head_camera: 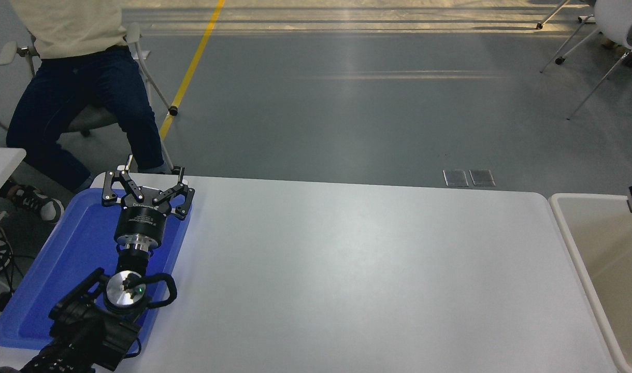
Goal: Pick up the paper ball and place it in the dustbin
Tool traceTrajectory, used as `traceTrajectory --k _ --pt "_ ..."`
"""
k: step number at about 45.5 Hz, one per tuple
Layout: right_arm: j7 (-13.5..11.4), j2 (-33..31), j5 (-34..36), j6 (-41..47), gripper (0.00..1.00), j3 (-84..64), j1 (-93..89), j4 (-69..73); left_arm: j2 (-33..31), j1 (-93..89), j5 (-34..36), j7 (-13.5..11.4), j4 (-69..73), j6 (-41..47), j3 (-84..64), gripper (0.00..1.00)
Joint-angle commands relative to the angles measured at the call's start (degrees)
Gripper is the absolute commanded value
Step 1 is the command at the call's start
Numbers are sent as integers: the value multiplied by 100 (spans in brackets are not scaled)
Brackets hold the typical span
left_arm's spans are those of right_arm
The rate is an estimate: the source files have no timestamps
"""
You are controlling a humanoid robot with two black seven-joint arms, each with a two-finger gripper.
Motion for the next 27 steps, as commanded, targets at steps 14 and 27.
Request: traceTrajectory --k 14,27 --pt "732 -252 316 21 0 571 -3693 -4159 0 0 0 -9 1 0 0 100" --pt "794 -111 976 4 0 1125 -5206 -5320 0 0 0 -17 1 0 0 100"
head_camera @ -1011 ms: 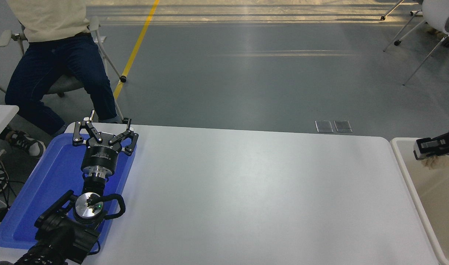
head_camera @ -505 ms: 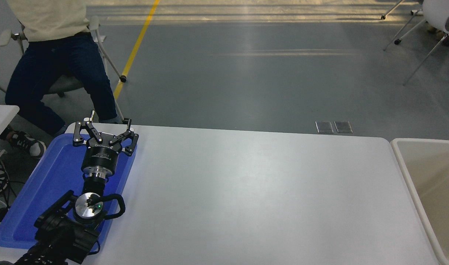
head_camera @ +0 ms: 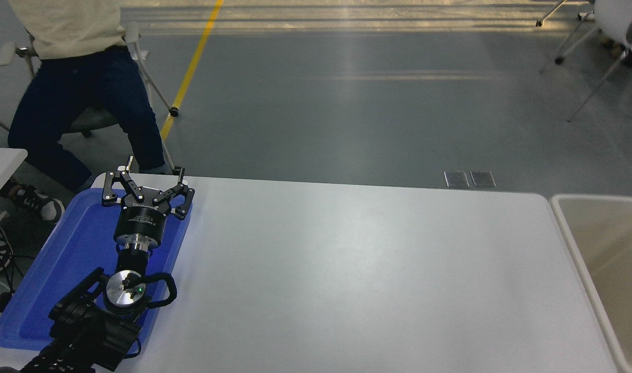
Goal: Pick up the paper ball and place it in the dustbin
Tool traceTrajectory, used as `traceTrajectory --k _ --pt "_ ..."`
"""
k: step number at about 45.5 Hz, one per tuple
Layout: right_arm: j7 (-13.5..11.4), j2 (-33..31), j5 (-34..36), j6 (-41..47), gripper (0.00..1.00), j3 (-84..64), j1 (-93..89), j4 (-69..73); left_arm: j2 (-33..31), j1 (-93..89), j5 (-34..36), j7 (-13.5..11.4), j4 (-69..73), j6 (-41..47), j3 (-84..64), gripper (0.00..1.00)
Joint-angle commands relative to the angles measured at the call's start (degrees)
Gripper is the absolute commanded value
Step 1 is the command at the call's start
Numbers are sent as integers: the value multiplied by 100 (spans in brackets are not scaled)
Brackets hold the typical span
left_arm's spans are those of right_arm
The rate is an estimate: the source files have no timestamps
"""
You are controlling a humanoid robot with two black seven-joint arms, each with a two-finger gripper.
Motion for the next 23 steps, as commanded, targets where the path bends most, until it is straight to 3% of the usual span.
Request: traceTrajectory --k 1,23 --pt "158 121 499 -29 0 502 -1429 -1155 -8 0 -1 -8 0 0 0 100" --pt "70 797 912 -214 2 1319 -2880 -2130 0 0 -9 -8 0 0 0 100"
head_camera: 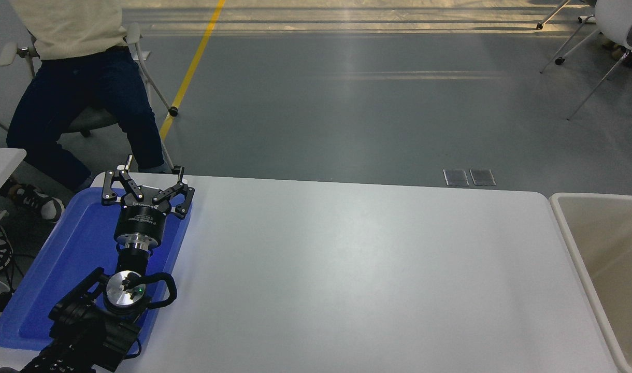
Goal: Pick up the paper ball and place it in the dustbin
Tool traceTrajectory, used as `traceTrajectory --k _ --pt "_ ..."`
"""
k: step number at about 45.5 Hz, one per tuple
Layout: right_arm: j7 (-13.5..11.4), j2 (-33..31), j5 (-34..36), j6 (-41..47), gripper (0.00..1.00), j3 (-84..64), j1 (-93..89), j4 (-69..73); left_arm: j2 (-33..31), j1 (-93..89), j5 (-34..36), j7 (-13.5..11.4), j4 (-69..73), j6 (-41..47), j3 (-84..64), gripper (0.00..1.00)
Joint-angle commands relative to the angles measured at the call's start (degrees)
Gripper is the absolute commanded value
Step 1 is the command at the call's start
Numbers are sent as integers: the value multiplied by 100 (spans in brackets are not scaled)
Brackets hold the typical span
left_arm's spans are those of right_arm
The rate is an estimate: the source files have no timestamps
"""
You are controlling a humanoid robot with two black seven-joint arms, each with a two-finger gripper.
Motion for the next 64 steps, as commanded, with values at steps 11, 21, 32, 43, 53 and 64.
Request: traceTrajectory --k 11,21,32,43,53,64 --pt "-152 745 905 -424 21 372 -1381 -904 0 0 -4 0 6 0 0 100" --pt "-284 1000 1178 -635 56 601 -1680 -992 -8 0 -4 -9 6 0 0 100" --pt "-390 1220 1187 -670 59 627 -1900 -992 -8 0 -4 -9 6 0 0 100" --pt "-460 1387 1187 -767 59 715 -2005 -992 -8 0 -4 -9 6 0 0 100" --pt "-469 1405 1187 -767 100 909 -2049 -992 -8 0 -4 -9 6 0 0 100" --pt "-469 1387 1187 -767 100 917 -2041 -1001 -8 0 -4 -9 6 0 0 100"
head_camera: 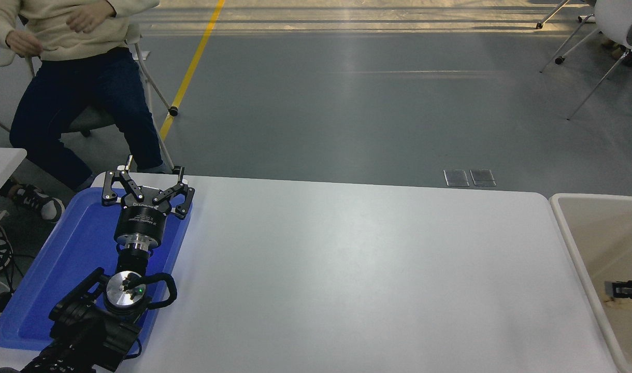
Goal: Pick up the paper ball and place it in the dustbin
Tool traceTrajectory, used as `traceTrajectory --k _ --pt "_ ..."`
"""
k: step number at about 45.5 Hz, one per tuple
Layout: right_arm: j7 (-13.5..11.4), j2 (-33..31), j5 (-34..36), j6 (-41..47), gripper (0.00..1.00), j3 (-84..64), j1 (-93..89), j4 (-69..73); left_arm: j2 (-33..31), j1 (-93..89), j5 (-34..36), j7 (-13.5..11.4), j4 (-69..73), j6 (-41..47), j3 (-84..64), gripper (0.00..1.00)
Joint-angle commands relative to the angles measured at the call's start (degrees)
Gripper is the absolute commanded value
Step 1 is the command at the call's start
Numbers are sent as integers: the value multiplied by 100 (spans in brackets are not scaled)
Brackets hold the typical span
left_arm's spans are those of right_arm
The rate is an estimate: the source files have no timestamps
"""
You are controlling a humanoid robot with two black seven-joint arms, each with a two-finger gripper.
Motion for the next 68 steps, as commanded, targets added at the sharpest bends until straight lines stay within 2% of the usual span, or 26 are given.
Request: traceTrajectory --k 1,9,20,30,43,52,57,68 --pt "-10 14 4 -9 100 63 -7 -14 -1 -9 0 0 0 0 0 100" --pt "-10 14 74 -18 100 493 133 -93 -1 0 0 0 0 0 0 100" --pt "-19 31 355 -9 100 1846 546 -85 -1 -9 0 0 0 0 0 100" --pt "-19 110 715 0 100 4139 837 20 -1 -9 0 0 0 0 0 100" --pt "-10 -188 812 35 100 7699 793 1522 -1 0 0 0 0 0 0 100" --pt "-10 -285 856 52 100 8939 415 2735 -1 0 0 0 0 0 0 100" --pt "-10 -268 1294 61 100 9353 187 3237 -1 0 0 0 0 0 0 100" --pt "16 -224 2780 149 100 9441 37 3747 -1 0 0 0 0 0 0 100"
